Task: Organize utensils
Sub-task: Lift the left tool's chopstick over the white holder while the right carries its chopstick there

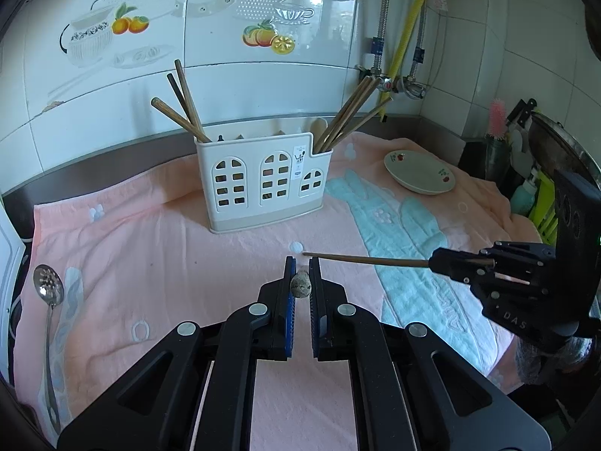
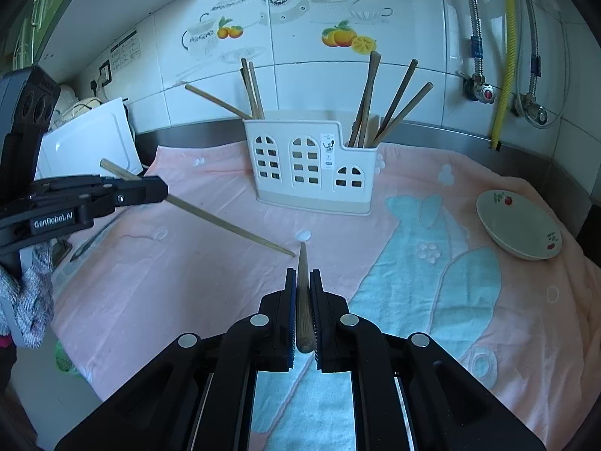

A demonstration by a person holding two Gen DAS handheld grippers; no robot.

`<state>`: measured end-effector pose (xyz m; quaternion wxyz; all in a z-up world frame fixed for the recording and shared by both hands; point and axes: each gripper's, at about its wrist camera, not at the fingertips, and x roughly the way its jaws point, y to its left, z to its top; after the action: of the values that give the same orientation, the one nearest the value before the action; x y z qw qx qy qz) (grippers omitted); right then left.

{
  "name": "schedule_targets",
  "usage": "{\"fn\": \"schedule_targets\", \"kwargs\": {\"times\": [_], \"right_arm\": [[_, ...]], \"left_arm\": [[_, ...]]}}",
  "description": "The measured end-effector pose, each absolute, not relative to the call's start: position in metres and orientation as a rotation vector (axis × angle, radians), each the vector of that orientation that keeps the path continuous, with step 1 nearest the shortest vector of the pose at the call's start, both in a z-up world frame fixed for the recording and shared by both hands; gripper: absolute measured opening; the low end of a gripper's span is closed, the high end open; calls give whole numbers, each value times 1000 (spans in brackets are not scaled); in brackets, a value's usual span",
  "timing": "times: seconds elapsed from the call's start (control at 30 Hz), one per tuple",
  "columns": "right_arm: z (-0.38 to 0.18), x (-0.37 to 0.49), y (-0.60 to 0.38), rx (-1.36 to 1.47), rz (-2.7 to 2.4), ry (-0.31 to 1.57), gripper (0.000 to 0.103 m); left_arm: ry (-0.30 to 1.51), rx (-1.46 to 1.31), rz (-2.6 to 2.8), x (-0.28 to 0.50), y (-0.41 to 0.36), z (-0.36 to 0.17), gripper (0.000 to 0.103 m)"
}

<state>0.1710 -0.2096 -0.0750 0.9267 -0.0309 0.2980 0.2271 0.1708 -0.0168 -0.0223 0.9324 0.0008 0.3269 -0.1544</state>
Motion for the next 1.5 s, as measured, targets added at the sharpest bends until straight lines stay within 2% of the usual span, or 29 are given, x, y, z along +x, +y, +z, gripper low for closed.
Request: {"fn": "schedule_targets", "kwargs": {"times": [0.67, 0.87, 0.93, 1.0, 1.2, 1.5], "right_arm": [[14, 213, -196, -115, 493, 543, 4], [-37, 199, -205, -69, 505, 631, 6], [-61, 192, -210, -56, 506, 674, 9], [-83, 184, -215, -55, 497, 711, 17], [-133, 163, -222, -93, 476, 777, 18], [-161, 156, -224, -97, 476, 816, 20]], "left_arm": [[640, 28, -334, 208, -17, 15, 6], [638, 30, -328, 205, -14, 15, 6], [641, 25, -324, 205, -13, 14, 6], [644, 19, -320, 205, -11, 13, 6], [652, 13, -312, 205, -10, 10, 6], [659, 24, -310, 205, -12, 9, 6]]}}
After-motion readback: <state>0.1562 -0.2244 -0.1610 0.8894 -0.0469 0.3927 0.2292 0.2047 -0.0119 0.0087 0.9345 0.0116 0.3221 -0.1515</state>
